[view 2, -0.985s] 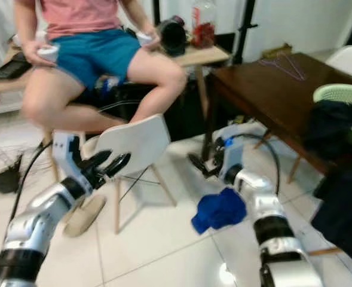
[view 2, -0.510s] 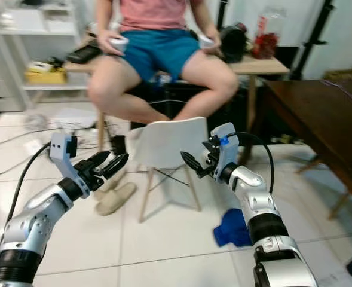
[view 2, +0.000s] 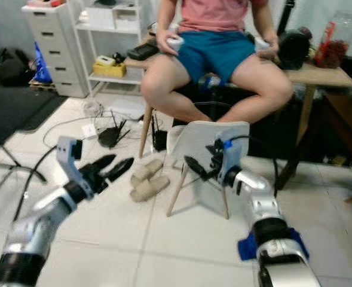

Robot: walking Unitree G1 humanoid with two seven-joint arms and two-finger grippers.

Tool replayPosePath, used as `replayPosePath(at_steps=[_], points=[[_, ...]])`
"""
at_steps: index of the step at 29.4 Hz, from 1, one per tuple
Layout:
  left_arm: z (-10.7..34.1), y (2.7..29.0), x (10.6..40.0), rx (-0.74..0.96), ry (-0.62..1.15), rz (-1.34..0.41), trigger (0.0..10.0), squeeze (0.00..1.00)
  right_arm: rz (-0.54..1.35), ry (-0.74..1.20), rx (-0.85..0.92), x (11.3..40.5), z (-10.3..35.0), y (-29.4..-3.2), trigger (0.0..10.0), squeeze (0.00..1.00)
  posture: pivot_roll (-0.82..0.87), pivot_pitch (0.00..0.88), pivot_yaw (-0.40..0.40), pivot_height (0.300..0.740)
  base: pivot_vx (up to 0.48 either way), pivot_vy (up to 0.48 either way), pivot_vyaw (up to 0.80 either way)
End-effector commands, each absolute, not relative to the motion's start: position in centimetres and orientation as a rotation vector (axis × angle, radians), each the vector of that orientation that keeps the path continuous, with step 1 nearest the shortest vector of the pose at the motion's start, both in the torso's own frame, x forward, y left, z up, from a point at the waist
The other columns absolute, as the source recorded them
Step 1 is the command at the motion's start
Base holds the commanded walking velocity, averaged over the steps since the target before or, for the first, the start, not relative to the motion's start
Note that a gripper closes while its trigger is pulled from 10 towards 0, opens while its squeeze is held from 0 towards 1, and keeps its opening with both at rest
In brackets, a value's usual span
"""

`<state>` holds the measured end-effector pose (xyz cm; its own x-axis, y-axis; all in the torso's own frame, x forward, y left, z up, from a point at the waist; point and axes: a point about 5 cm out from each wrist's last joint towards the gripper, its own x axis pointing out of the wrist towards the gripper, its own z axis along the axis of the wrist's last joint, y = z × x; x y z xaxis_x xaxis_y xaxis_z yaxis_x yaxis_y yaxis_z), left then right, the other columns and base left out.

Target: Hang hanger

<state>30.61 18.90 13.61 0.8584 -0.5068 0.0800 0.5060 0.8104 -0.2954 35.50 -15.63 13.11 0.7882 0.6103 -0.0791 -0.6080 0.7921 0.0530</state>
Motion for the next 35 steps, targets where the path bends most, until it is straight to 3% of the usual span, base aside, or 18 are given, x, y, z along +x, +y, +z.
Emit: replayPosePath(at_steps=[1, 31, 35], points=[[13.51, 18.62, 30.42, -0.314, 0.004, -0.556, 10.0, 0.00, 0.651, 0.102, 0.035, 35.32, 12.82, -15.90, 10.0, 0.00, 0.02, 0.000, -0.068, 0.740, 0.000, 0.000, 0.77], [14.11, 18.82, 30.41, -0.301, -0.052, -0.555, 10.0, 0.00, 0.635, 0.071, 0.073, 35.46, 13.30, -16.05, 10.0, 0.00, 0.02, 0.000, -0.061, 0.740, 0.462, 0.000, 0.00], [14.11, 18.79, 30.42, -0.303, -0.053, -0.558, 10.0, 0.00, 0.653, 0.069, 0.050, 35.35, 13.32, -15.89, 10.0, 0.00, 0.02, 0.000, -0.061, 0.740, 0.480, 0.000, 0.80]])
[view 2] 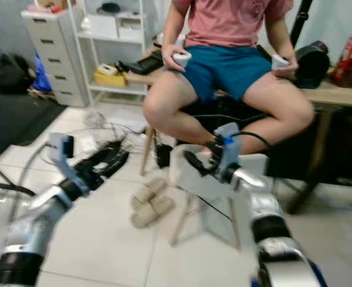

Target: Hang hanger

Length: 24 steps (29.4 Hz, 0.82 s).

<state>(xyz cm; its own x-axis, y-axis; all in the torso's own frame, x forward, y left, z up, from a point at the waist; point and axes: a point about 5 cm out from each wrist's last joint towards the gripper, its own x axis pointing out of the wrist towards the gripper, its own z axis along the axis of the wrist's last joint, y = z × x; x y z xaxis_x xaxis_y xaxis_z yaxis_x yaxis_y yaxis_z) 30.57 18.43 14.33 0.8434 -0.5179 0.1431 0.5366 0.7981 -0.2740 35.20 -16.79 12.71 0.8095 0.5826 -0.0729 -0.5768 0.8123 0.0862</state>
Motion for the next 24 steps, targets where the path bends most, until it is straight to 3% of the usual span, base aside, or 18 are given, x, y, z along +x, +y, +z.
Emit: replayPosePath(at_steps=[1, 24], points=[[14.11, 18.79, 30.42, -0.303, -0.053, -0.558, 10.0, 0.00, 0.653, 0.069, 0.050, 35.35, 13.32, -15.89, 10.0, 0.00, 0.02, 0.000, -0.061, 0.740, 0.480, 0.000, 0.80], [14.18, 18.86, 30.51, -0.305, -0.061, -0.552, 10.0, 0.00, 0.667, 0.066, 0.038, 35.35, 13.35, -15.78, 10.0, 0.00, 0.02, 0.000, -0.060, 0.740, 0.480, 0.000, 0.80]])
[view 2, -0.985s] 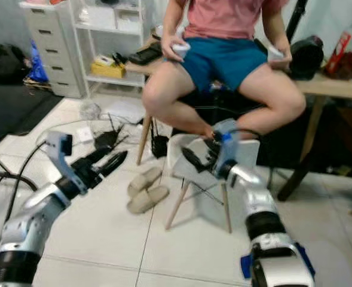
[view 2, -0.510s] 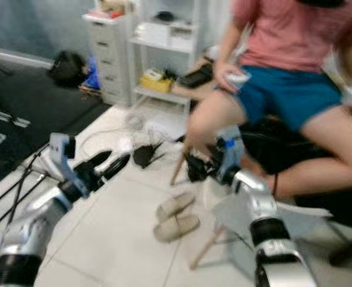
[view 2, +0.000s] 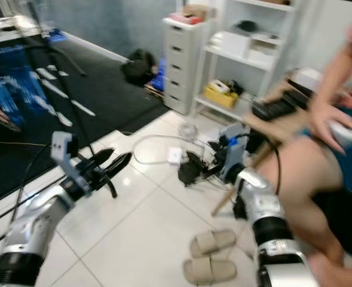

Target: Hang hanger

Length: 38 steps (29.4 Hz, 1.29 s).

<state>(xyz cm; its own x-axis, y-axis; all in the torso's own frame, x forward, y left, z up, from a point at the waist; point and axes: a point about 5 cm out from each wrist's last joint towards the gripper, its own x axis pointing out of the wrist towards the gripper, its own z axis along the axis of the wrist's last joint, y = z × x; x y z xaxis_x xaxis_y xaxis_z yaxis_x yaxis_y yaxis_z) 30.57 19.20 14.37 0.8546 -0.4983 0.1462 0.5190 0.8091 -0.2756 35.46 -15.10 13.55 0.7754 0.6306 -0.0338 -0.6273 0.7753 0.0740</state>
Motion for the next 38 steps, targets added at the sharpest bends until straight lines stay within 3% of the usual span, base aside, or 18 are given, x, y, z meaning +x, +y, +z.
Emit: replayPosePath(at_steps=[1, 8, 14, 19, 21, 25, 34, 38], points=[[14.2, 19.0, 30.5, -0.305, -0.065, -0.535, 10.0, 0.00, 0.665, 0.066, 0.034, 35.3, 13.3, -15.8, 10.0, 0.00, 0.02, 0.000, -0.058, 0.740, 0.480, 0.000, 0.80], [14.2, 19.8, 30.4, -0.320, -0.084, -0.488, 10.0, 0.00, 0.644, 0.065, 0.022, 35.3, 13.3, -15.9, 10.0, 0.00, 0.01, 0.000, -0.052, 0.740, 0.480, 0.000, 0.80], [14.0, 20.4, 29.5, -0.332, -0.079, -0.497, 10.0, 0.00, 0.471, 0.067, -0.038, 35.6, 13.1, -17.1, 10.0, 0.00, 0.00, 0.000, -0.051, 0.740, 0.480, 0.000, 0.80], [13.9, 20.5, 29.3, -0.319, -0.070, -0.489, 10.0, 0.00, 0.444, 0.043, -0.051, 35.4, 13.3, -17.3, 10.0, 0.00, -0.01, 0.000, -0.047, 0.740, 0.480, 0.000, 0.80], [13.6, 21.8, 29.5, -0.259, -0.064, -0.346, 10.0, 0.00, 0.450, 0.030, -0.046, 35.3, 13.4, -17.3, 10.0, 0.00, -0.01, 0.000, -0.045, 0.740, 0.480, 0.000, 0.80], [13.4, 22.8, 29.6, -0.252, -0.068, -0.237, 10.0, 0.00, 0.459, 0.019, -0.034, 35.3, 13.6, -17.2, 10.0, 0.00, -0.01, 0.000, -0.043, 0.740, 0.480, 0.000, 0.80], [13.4, 23.0, 29.7, -0.241, -0.050, -0.210, 10.0, 0.00, 0.434, 0.030, -0.061, 35.8, 13.8, -17.1, 10.0, 0.00, -0.01, 0.000, -0.036, 0.740, 0.475, 0.000, 0.80], [13.3, 22.9, 29.8, -0.245, -0.027, -0.219, 10.0, 0.00, 0.366, 0.064, -0.099, 36.3, 13.8, -17.4, 10.0, 0.00, -0.01, 0.000, -0.032, 0.740, 0.262, 0.000, 0.00]])
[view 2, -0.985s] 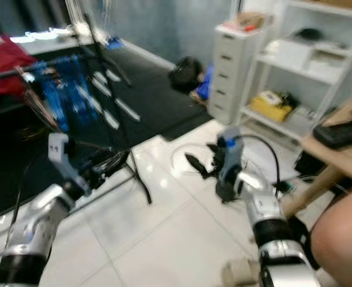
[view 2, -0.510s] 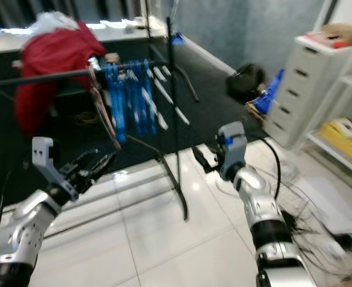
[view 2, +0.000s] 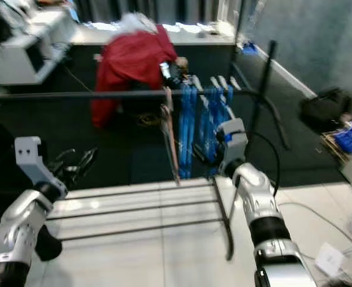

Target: Hang hanger

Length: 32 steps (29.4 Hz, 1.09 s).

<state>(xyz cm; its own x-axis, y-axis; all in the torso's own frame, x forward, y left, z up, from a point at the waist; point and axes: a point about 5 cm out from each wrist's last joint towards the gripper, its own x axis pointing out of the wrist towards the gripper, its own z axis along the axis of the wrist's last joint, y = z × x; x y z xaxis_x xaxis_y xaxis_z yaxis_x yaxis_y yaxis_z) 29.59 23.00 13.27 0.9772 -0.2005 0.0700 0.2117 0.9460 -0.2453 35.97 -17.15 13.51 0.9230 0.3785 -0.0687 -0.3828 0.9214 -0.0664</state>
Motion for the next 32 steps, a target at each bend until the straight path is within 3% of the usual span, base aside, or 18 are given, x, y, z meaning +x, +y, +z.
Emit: replayPosePath(at_steps=[1, 7, 14, 22, 27, 32], points=[[13.3, 22.5, 29.7, -0.244, -0.023, -0.258, 10.0, 0.00, 0.298, 0.085, -0.134, 36.7, 13.8, -17.8, 10.0, 0.00, 0.00, 0.000, -0.029, 0.740, 0.000, 0.000, 0.00], [13.3, 21.1, 29.4, -0.221, -0.005, -0.396, 10.0, 0.00, 0.084, 0.088, -0.162, 37.5, 14.9, -19.5, 10.0, 0.00, 0.00, 0.000, -0.025, 0.740, 0.000, 0.000, 0.00], [13.2, 21.1, 29.4, -0.262, -0.001, -0.411, 10.0, 0.00, 0.180, 0.008, -0.080, 36.8, 16.5, -17.1, 10.0, 0.00, -0.01, 0.000, -0.022, 0.740, 0.000, 0.000, 0.00], [13.3, 20.9, 29.4, -0.284, 0.001, -0.437, 10.0, 0.00, 0.168, 0.034, -0.117, 35.6, 16.1, -15.7, 10.0, 0.00, -0.03, 0.004, -0.023, 0.740, 0.000, 0.000, 0.00], [13.3, 20.8, 29.3, -0.295, -0.003, -0.446, 10.0, 0.00, 0.094, 0.060, -0.176, 35.0, 15.9, -16.3, 10.0, 0.00, -0.03, 0.007, -0.020, 0.740, 0.000, 0.000, 0.00], [13.3, 20.6, 29.3, -0.316, -0.005, -0.480, 10.0, 0.00, -0.066, 0.056, -0.190, 33.5, 17.0, -18.8, 10.0, 0.00, -0.07, 0.014, -0.011, 0.740, 0.000, 0.000, -0.32]])
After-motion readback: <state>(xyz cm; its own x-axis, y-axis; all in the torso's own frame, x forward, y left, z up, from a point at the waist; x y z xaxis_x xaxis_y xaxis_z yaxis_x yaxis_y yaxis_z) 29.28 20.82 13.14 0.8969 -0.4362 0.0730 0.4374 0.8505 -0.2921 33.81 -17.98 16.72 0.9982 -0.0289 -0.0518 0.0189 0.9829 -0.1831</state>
